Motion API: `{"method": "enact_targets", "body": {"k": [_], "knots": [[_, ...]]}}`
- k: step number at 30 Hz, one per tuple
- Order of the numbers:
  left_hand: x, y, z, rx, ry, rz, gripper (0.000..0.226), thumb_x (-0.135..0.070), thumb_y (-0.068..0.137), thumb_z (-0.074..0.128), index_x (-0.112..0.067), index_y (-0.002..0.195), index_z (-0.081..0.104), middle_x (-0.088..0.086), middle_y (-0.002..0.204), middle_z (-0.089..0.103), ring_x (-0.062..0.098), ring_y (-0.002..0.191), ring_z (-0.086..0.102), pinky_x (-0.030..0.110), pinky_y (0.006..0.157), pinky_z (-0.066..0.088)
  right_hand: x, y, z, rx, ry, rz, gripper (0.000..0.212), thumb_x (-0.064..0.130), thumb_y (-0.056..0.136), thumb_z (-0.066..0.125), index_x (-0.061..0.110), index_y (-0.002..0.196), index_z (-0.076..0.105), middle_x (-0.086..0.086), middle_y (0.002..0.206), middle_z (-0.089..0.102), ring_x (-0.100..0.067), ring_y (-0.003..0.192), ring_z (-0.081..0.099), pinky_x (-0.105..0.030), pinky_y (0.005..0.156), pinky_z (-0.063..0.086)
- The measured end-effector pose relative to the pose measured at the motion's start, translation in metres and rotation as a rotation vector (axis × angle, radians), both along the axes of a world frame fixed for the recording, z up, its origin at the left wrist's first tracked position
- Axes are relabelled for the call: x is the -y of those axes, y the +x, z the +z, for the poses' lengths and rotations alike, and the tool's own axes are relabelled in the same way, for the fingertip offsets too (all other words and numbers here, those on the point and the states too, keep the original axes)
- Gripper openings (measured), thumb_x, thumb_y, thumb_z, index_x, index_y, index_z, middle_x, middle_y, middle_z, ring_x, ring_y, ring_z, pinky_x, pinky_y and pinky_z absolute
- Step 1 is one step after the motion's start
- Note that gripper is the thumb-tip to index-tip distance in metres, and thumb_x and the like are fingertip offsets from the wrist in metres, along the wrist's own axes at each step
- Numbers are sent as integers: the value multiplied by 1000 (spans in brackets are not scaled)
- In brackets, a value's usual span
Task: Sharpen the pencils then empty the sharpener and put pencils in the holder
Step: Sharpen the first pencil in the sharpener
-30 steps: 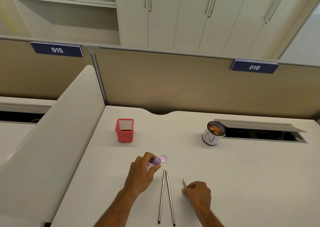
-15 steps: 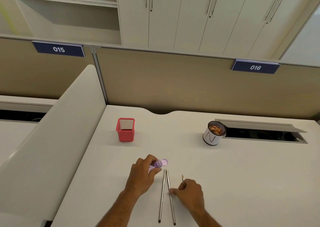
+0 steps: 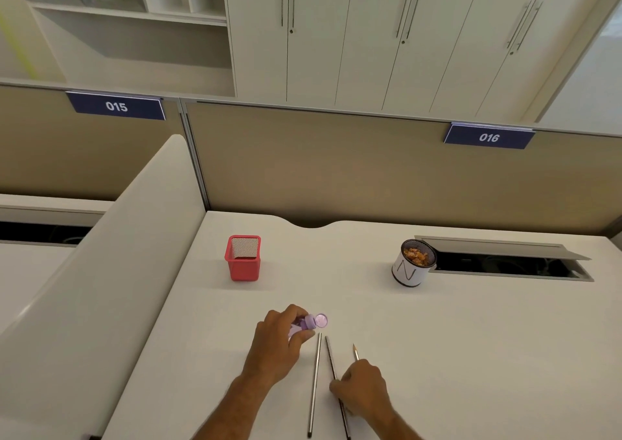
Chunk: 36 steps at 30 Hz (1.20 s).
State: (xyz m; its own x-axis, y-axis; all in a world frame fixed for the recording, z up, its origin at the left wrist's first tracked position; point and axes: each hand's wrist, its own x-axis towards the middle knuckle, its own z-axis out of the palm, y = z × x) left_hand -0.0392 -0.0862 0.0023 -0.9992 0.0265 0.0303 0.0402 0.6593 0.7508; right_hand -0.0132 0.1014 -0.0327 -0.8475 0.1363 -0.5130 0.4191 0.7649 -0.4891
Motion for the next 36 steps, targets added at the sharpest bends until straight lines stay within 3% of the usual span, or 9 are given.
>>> {"method": "enact_targets", "body": {"k": [2, 6, 8, 12, 15, 18, 23, 30, 36], "knots": [[-1, 0, 4, -15, -1, -5, 18, -39, 86, 63, -35, 103, 58, -14, 99, 66, 12, 93, 54, 36, 84, 51, -4, 1, 7, -69, -113, -95, 16, 29, 67, 66, 14, 67, 65, 1, 66, 73, -10, 58, 66, -25, 66, 56], [-1, -2, 16, -69, 39, 11, 15, -35, 87, 63, -36, 101, 60, -18, 97, 67, 10, 95, 54, 35, 83, 51, -23, -1, 32, -307, -409, -226, 8, 7, 80, 71, 15, 79, 68, -5, 65, 72, -17, 51, 66, -49, 62, 61], [-3, -4, 25, -103, 72, 23, 16, -30, 88, 65, -34, 103, 61, -15, 99, 67, 11, 96, 54, 31, 82, 52, -35, -4, 50, -485, -401, -185, 16, 8, 82, 73, 24, 80, 71, 1, 69, 71, -15, 57, 65, -44, 64, 60], [-7, -6, 49, -189, 132, 28, 20, -22, 89, 65, -29, 108, 64, -12, 105, 67, 11, 98, 53, 15, 81, 43, -55, -10, 85, -732, -358, -85, 22, 6, 78, 79, 28, 81, 76, 18, 79, 73, -8, 74, 65, -17, 67, 49], [-11, -6, 68, -269, 177, 12, 21, -19, 89, 66, -35, 102, 63, -21, 101, 66, 9, 97, 56, 12, 80, 41, -65, -16, 103, -902, -235, 50, 23, 9, 74, 82, 27, 87, 78, 22, 84, 73, -5, 79, 66, -17, 72, 49], [-13, -9, 80, -323, 179, -13, 16, -33, 88, 60, -33, 104, 65, -16, 106, 68, 13, 99, 59, 17, 82, 46, -69, -21, 116, -1022, -173, 124, 23, 11, 72, 83, 27, 89, 79, 22, 82, 73, -1, 81, 66, -19, 75, 50], [-7, -14, 88, -334, 109, -23, 25, -33, 89, 63, -28, 114, 64, -13, 112, 67, 14, 103, 55, 13, 82, 42, -71, -27, 132, -1146, -109, 206, 22, 13, 72, 83, 25, 90, 80, 17, 83, 74, 2, 83, 63, -12, 74, 46], [2, -11, 96, -310, 99, -53, 32, -43, 85, 56, -30, 112, 65, -16, 110, 67, 11, 104, 55, 22, 86, 48, -77, -33, 142, -1146, -43, 394, 20, 24, 77, 75, 27, 97, 78, 14, 83, 72, -6, 76, 59, -25, 65, 51], [8, -11, 99, -212, 103, -149, 20, -32, 89, 62, -33, 108, 65, -19, 108, 65, 11, 104, 55, 21, 85, 45, -85, -42, 158, -1210, 28, 579, 17, 31, 83, 71, 26, 98, 78, 16, 85, 74, -6, 72, 57, -25, 57, 52]]}}
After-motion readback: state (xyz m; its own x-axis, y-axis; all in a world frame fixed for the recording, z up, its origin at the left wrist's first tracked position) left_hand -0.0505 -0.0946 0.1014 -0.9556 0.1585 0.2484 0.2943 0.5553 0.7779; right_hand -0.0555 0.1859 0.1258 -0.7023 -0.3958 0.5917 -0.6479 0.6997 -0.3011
